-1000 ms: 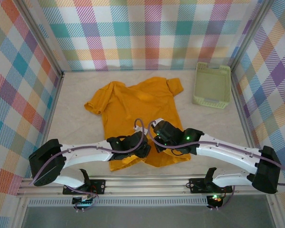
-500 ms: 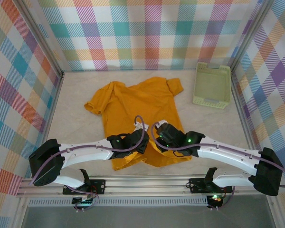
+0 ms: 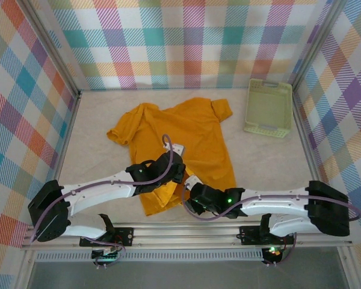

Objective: Fold the inside-out t-shirt

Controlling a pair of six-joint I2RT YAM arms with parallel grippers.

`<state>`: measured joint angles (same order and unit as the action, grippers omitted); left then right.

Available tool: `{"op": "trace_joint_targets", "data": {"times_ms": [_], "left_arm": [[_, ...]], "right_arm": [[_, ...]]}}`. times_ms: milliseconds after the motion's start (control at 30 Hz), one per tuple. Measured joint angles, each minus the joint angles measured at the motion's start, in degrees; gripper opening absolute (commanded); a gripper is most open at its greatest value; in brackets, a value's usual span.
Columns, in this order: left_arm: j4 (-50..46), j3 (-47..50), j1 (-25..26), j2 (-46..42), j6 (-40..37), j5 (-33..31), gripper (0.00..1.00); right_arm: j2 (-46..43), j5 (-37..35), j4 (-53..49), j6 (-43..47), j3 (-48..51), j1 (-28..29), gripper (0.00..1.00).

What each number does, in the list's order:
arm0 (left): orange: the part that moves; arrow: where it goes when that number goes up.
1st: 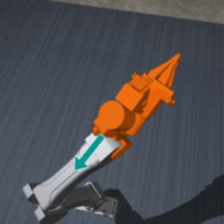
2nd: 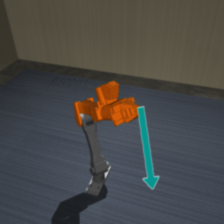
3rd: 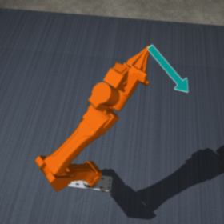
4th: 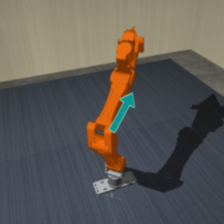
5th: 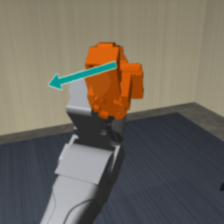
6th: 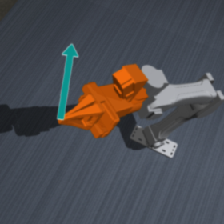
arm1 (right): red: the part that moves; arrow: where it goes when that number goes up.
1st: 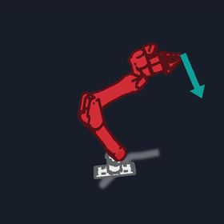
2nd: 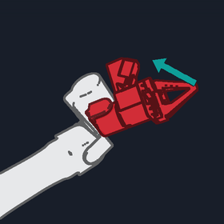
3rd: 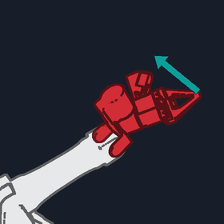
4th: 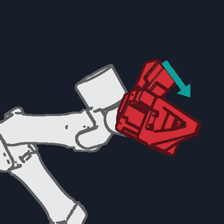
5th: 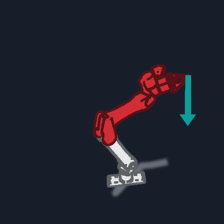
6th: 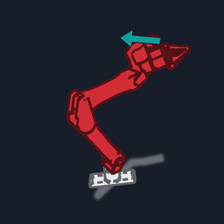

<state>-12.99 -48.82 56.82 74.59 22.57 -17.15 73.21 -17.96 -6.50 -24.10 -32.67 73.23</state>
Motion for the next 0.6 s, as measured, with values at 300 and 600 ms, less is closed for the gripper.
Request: {"op": "trace_joint_targets", "data": {"times_ms": [300,600], "left_arm": [[-1.2,-1.8,-0.6,-2.8,-1.0,1.6,0.08],[-3.3,-2.5,-0.7,-5.4,-1.7,3.5,0.08]], "right_arm": [[10.6,2.7,8.1,3.8,-1.1,-0.6,0.36],[13.9,4.5,11.3,6.0,-3.2,-7.9,0.38]]}}
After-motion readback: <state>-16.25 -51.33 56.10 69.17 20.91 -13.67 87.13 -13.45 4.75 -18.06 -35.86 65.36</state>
